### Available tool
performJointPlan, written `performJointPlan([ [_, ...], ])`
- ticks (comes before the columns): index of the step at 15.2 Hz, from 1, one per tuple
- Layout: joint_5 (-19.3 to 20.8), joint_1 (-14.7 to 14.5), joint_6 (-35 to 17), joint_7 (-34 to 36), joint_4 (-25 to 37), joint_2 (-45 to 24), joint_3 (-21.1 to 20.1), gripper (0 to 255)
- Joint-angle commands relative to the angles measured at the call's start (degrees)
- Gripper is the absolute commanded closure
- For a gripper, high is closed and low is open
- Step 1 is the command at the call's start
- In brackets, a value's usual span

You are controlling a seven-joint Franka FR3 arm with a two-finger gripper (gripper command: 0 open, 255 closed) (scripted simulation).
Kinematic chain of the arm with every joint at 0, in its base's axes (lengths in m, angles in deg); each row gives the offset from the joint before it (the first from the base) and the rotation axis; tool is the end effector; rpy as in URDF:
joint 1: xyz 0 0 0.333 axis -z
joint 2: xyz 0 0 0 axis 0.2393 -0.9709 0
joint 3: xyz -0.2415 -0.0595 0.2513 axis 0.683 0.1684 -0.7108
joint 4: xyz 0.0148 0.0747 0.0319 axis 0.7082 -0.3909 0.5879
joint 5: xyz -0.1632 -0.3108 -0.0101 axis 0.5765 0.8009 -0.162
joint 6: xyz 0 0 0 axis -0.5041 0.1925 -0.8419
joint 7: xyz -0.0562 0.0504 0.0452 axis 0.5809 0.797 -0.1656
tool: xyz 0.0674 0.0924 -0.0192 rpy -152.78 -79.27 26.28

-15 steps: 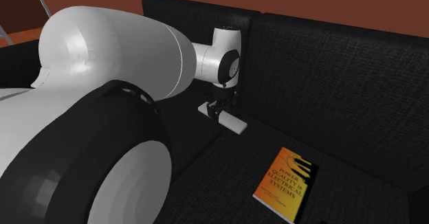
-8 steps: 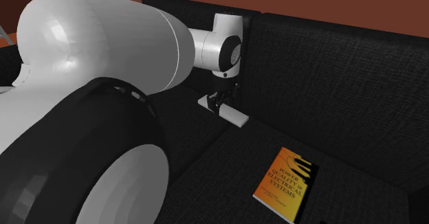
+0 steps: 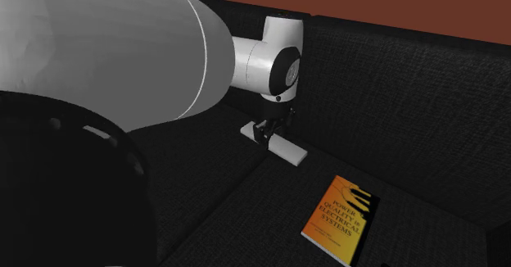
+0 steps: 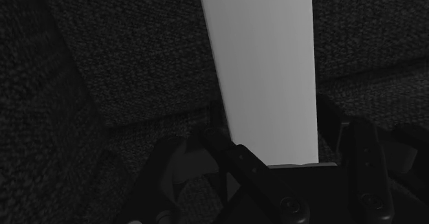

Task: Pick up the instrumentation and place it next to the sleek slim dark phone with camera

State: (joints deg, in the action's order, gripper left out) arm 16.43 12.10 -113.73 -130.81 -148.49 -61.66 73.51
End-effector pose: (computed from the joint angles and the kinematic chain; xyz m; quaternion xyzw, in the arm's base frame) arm 0.5933 -0.1336 0.4618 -0.9043 -0.4268 0.0078 0.0096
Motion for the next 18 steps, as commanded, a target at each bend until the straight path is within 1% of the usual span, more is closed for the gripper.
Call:
performJointPlan([
  [1, 0.87, 0.46, -1.38, -1.25, -4.81, 3.55, 0.77, 255],
  [5, 2.9, 1.62, -3.65, -3.56, -13.52, 10.26, 2.4, 255],
  [9, 5.29, 3.18, -5.17, -5.92, -20.95, 16.54, 4.2, 255],
  [13, 8.01, 5.21, -6.03, -8.42, -27.27, 22.43, 6.16, 255],
  [18, 11.79, 8.41, -6.28, -11.92, -33.69, 29.23, 8.85, 255],
])
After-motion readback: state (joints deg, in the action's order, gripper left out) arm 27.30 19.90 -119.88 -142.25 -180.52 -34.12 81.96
